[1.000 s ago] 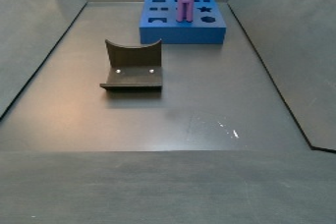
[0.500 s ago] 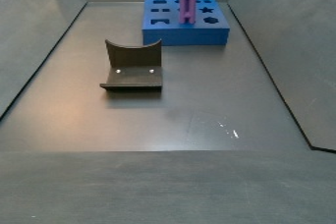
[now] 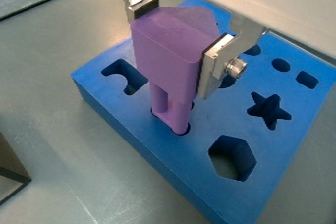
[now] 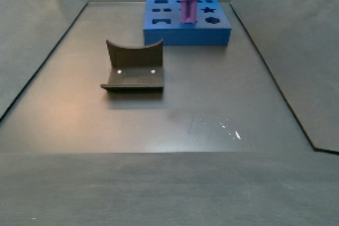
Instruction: Insert the 3 prong object.
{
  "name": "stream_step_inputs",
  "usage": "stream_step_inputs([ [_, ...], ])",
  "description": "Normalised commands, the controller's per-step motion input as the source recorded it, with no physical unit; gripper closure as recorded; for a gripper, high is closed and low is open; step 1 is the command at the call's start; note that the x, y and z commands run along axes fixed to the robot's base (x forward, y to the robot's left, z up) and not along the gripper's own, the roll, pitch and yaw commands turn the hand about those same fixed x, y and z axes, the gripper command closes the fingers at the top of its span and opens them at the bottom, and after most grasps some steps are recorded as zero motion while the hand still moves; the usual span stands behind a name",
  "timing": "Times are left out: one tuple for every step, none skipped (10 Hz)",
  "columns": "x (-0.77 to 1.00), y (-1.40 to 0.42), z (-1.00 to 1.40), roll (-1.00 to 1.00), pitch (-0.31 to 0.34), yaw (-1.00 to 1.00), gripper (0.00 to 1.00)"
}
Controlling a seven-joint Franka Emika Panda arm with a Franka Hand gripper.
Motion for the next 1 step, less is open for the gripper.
stream_step_inputs([
  [0.0,0.0,0.0,0.0,0.0,0.0,1.0],
])
